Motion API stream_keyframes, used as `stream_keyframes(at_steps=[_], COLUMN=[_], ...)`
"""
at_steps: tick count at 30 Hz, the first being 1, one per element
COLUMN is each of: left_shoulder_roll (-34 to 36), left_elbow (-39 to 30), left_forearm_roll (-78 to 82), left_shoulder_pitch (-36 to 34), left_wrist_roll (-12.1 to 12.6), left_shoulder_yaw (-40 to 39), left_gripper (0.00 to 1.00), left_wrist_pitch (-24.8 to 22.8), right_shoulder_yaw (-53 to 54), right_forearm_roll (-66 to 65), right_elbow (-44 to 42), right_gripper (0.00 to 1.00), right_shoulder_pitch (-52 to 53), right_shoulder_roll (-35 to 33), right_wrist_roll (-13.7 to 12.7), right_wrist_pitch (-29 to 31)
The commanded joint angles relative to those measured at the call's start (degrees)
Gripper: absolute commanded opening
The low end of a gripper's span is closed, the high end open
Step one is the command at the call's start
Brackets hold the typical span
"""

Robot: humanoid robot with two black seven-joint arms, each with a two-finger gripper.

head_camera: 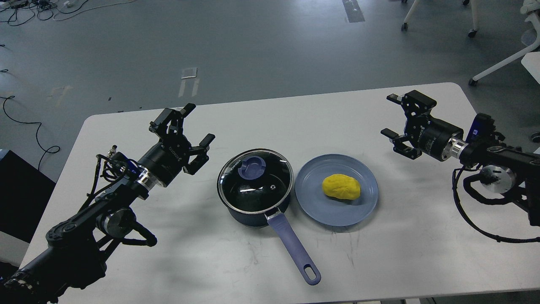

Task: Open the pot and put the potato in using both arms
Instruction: 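Move the left gripper over the glass lid's blue knob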

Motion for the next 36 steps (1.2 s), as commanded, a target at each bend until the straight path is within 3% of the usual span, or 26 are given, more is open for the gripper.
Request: stream_keyframes(at_steps=[1, 16, 22, 26, 29, 36], left_shoulder_roll=[0.3, 3.3, 10.9, 17.0, 18.2, 17.0], left_elbow=[0.0, 1.7, -7.0, -20.6, -26.7, -33.6], left_forearm_roll=[-0.1, -0.7, 2.1, 18.8, 32.5, 66.5], left_shoulder_pitch=[0.0, -3.5, -7.4, -8.9, -9.8, -13.4], left_wrist_roll=[0.0, 0.0, 0.0, 0.0, 0.0, 0.0], left_shoulder_yaw=[-0.2, -0.1, 0.4, 0.0, -0.1, 0.2], left_gripper=[0.98, 0.98, 0.98, 0.98, 0.98, 0.98], left_wrist_pitch=[0.7, -1.2, -1.7, -1.7, -1.7, -1.7], right_shoulder_yaw=[0.1, 0.1, 0.3, 0.4, 0.8, 1.0], right_forearm_roll=[0.0, 0.1, 0.1, 0.1, 0.1, 0.1], right_elbow=[0.0, 0.2, 0.0, -0.1, -0.4, -1.1], right_gripper=[1.00, 1.00, 1.00, 1.00, 1.00, 1.00], right_shoulder_pitch=[0.0, 0.2, -0.2, -0.2, -0.2, -0.2], right_shoulder_roll=[0.0, 0.0, -0.4, -0.4, -0.3, -0.1], right_wrist_roll=[0.0, 0.0, 0.0, 0.0, 0.0, 0.0], right_wrist_pitch=[0.0, 0.0, 0.0, 0.0, 0.0, 0.0])
